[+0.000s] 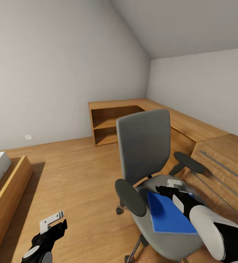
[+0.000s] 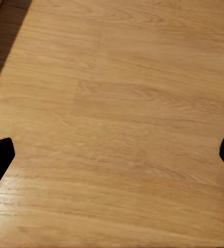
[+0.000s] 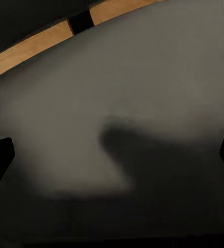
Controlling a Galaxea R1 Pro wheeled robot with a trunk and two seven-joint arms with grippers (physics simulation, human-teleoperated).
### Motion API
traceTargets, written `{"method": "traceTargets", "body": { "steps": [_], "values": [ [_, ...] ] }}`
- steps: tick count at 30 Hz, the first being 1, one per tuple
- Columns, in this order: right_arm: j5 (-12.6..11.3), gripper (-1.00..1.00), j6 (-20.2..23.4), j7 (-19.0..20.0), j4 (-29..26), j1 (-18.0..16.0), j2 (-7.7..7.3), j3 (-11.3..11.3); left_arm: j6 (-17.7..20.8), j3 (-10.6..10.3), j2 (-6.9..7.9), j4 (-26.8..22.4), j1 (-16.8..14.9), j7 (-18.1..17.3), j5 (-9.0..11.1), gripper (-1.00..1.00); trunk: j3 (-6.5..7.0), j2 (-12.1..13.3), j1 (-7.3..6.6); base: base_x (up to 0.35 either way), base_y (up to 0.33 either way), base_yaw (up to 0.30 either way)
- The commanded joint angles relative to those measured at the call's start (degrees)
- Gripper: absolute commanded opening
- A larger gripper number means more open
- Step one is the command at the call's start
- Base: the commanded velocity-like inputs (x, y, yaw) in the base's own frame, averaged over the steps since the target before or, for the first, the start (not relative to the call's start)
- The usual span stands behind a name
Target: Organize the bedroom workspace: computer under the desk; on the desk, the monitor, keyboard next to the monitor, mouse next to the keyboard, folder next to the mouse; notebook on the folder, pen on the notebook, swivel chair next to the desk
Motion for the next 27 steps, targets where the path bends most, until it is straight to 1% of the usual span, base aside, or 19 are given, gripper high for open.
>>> {"method": "traceTargets", "body": {
  "steps": [1, 6, 12, 18, 24, 27],
  "values": [
    [0.2, 1.00, 0.3, 0.3, -0.1, 0.0, -0.01, -0.4, 0.1, 0.0, -0.02, -0.1, 0.0, 0.3, 0.6, 1.00, -0.04, 0.0, -0.03, -0.194, 0.000, 0.000],
    [0.2, 1.00, 0.4, 0.3, -0.1, 0.0, 0.00, -0.4, 0.1, 0.0, -0.02, 0.0, 0.0, 0.3, 0.6, 1.00, -0.04, 0.0, -0.03, -0.099, 0.000, 0.000],
    [0.2, 1.00, 0.4, 0.3, -0.1, 0.0, 0.01, -0.4, 0.1, 0.0, -0.02, 0.0, -0.1, 0.3, 0.6, 1.00, -0.04, 0.0, -0.03, -0.246, 0.000, 0.000],
    [0.2, 1.00, 0.4, 0.3, -0.1, 0.0, 0.04, -0.4, 0.1, 0.0, -0.02, 0.1, 0.0, 0.3, 0.6, 1.00, -0.04, 0.0, -0.03, -0.112, 0.000, 0.000],
    [0.2, 1.00, 0.4, 0.3, -0.1, 0.0, 0.01, -0.4, 0.1, -0.1, -0.02, 0.4, 0.0, 0.3, 0.6, 1.00, -0.04, 0.0, -0.03, -0.260, 0.000, 0.000],
    [0.2, 1.00, 0.4, 0.3, -0.1, 0.0, 0.03, -0.4, 0.1, -0.1, -0.02, 0.4, 0.0, 0.3, 0.6, 1.00, -0.04, 0.0, -0.03, -0.114, 0.000, 0.000]
  ]
}}
